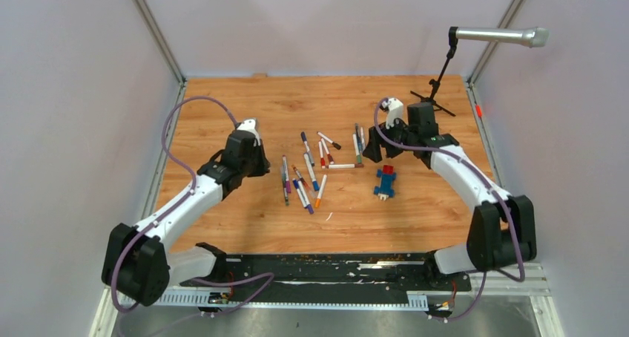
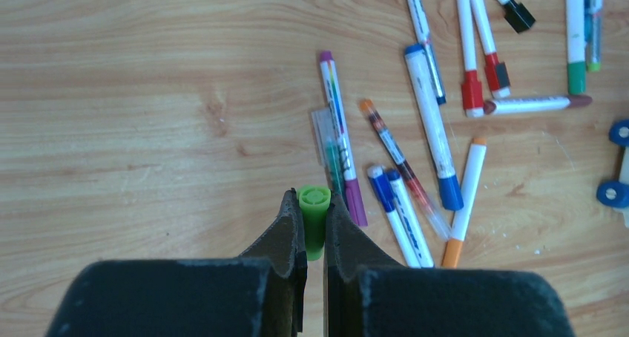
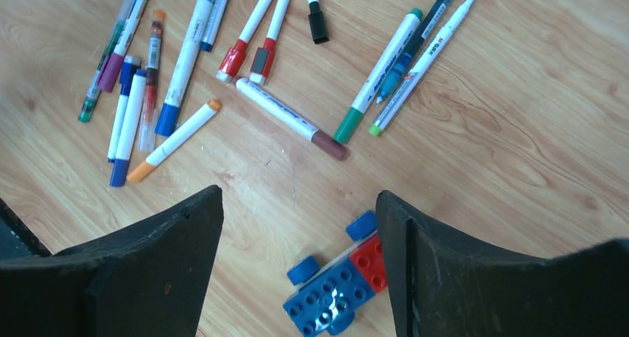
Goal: Open the pen caps
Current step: Place the pen at the center of the board, then place the pen cap at the center of the board.
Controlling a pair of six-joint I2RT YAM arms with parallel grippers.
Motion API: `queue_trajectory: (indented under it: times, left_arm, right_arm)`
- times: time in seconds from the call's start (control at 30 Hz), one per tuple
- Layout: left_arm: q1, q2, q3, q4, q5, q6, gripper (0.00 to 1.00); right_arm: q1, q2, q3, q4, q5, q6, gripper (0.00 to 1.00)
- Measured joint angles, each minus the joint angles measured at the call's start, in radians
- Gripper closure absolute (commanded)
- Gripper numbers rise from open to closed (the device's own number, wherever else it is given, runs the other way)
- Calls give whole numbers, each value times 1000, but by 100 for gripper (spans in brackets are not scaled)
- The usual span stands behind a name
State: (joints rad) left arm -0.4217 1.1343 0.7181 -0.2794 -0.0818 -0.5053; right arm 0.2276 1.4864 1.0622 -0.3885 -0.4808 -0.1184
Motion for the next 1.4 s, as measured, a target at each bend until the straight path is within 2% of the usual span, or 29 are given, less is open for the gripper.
queue_trajectory:
  times: [0.13,0.3,0.53,0.87,1.07,1.27,1.4]
  left_arm:
    - [12,98,101,-42,-48,3,93]
    - [30,227,199,-68,-88,18,89]
    - [67,420,313,-83,-105,61,88]
    - [101,748,584,-111,-108,151,87]
    - [119,866,689,-159,-111,181,76]
    - [131,945,792,-213,-123,215,57]
    - [132,953,816,-236,-130,225,52]
  right_arm:
    - [-3,-161,-121,54,11,-41,14]
    - [-51,-269,-221,119,-6,-58,13]
    - [-140,-297,-248,155,-86,-61,13]
    - [-141,-297,-248,163,-159,-69,13]
    - [-141,-295,-248,163,-185,-74,13]
    - [-141,-278,-248,162,-198,-78,13]
    - [-141,-274,-248,163,-198,-78,14]
